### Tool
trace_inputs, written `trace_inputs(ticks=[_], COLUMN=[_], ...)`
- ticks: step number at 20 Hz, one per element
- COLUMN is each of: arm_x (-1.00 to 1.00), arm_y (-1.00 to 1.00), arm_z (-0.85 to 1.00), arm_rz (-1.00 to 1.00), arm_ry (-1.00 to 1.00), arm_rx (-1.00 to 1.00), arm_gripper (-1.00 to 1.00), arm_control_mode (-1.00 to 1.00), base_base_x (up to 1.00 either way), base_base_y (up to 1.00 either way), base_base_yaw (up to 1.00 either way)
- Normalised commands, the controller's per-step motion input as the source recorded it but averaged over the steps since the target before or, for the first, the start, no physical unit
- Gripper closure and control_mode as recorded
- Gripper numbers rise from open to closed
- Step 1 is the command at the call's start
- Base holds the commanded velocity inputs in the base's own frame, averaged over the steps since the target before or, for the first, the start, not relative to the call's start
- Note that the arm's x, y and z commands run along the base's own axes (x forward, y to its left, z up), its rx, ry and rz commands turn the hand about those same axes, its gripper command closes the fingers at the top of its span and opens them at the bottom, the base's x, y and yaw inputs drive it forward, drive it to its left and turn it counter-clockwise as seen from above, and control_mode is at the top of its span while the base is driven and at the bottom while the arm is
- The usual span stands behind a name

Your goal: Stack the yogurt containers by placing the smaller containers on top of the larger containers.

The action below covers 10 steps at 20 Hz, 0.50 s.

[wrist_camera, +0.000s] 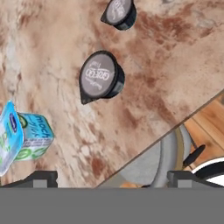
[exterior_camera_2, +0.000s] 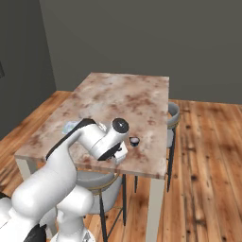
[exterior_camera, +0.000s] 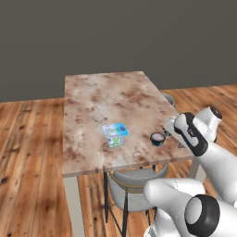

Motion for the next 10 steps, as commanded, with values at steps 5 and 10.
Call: trace_inputs(ticks=[5, 10], arm_x=[0.12, 0.08], arm_y=[0.00, 0.00], arm_z=[-0.16, -0.12], arm_rz=[0.00, 0.00], arm_ry=[-0.02, -0.02], arm_rx=[0.00, 0.00], arm_gripper=[-1.00, -1.00], arm_control_mode=[-1.00, -1.00], base_base_x=[0.00, 0.00], base_base_y=[0.00, 0.00], base_base_yaw=[0.00, 0.00])
